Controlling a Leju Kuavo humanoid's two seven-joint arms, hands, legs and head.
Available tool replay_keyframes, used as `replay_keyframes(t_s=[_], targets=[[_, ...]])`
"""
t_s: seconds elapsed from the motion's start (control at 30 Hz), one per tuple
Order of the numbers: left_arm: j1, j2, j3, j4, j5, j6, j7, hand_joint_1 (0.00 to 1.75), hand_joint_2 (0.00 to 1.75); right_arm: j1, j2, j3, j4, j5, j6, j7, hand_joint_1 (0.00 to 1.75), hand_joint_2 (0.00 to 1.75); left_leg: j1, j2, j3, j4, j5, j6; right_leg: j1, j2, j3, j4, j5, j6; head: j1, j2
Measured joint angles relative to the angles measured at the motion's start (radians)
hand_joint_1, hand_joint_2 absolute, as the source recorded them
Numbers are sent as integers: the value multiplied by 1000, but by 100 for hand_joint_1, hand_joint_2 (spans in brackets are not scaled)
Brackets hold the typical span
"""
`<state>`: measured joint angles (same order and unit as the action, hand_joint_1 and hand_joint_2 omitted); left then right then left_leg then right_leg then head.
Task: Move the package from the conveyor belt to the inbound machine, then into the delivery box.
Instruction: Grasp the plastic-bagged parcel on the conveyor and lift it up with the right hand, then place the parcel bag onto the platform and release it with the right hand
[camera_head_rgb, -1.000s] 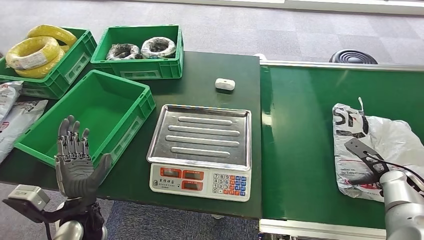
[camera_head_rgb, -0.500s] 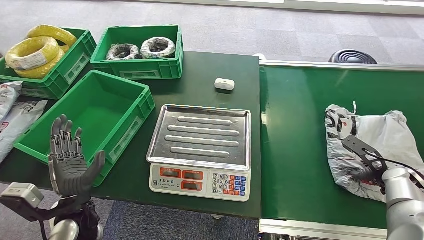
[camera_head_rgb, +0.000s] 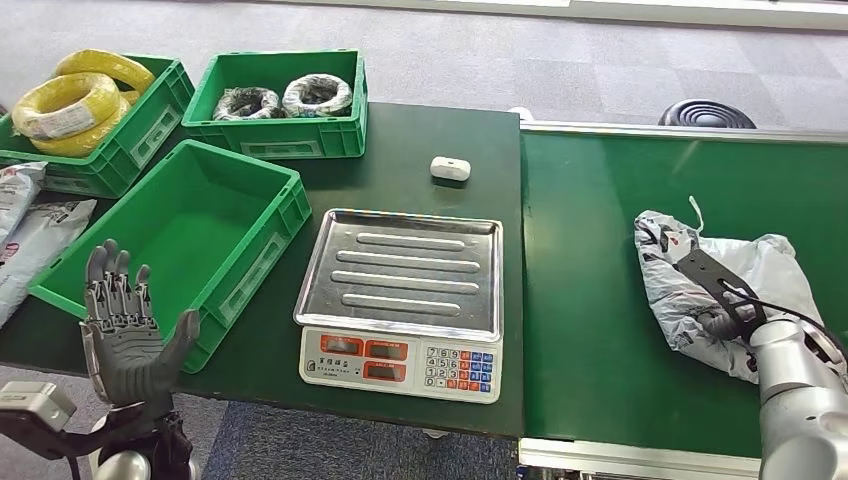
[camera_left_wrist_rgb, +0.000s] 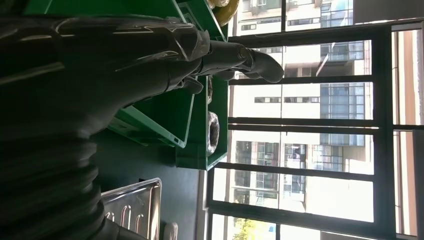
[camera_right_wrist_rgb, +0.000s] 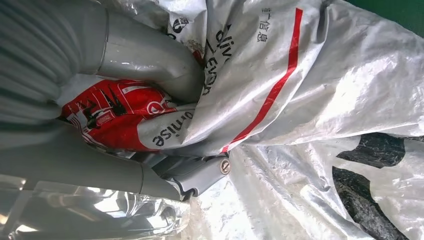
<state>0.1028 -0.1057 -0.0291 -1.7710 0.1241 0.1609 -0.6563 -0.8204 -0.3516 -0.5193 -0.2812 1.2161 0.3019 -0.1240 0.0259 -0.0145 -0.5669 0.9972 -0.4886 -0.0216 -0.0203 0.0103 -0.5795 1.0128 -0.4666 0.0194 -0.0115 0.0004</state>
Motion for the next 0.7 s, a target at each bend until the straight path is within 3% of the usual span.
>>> replay_keyframes(t_s=[0.1, 0.17, 0.2, 0.4, 0.5, 0.57, 0.7], targets=[[32, -6, 2, -26, -4, 26, -17, 0, 175, -12, 24, 3, -39, -36, -206, -127, 175, 175, -1, 2, -2, 0, 0, 0, -1, 2, -1, 0, 1, 1, 0, 0], [57, -13, 4, -50, -9, 37, -24, 0, 175, -35, 47, 17, -92, -63, -345, -158, 175, 175, -1, 4, -1, 0, 0, 0, -1, 3, -2, 0, 1, 1, -1, 0], [66, -16, 4, -59, -10, 40, -25, 0, 175, -48, 56, 28, -119, -76, -371, -154, 175, 175, -1, 3, 0, 0, 0, 0, -1, 3, -2, 0, 1, 1, 0, 0], [87, -23, 4, -83, -11, 46, -28, 0, 175, -66, 86, 83, -203, -125, -389, -152, 175, 175, -1, 0, 0, 0, 1, 1, -1, 0, -1, 0, 1, 1, 0, 0], [87, -25, 3, -85, -12, 44, -27, 0, 175, -55, 104, 122, -270, -94, -495, -148, 175, 175, -3, 0, -1, 0, 1, 2, -2, 0, -1, 0, 1, 1, 0, 0], [84, -27, 2, -85, -14, 43, -25, 0, 175, -37, 128, 177, -378, -64, -543, -91, 175, 175, -3, 1, 0, 0, 1, 2, -3, 1, -2, 0, 1, 1, 0, 0], [69, -33, -8, -83, -20, 43, -16, 0, 175, 10, 183, 319, -616, -19, -543, 8, 175, 175, -3, 3, 0, 0, 1, 2, -2, 2, -3, 0, 1, 1, 0, 0]])
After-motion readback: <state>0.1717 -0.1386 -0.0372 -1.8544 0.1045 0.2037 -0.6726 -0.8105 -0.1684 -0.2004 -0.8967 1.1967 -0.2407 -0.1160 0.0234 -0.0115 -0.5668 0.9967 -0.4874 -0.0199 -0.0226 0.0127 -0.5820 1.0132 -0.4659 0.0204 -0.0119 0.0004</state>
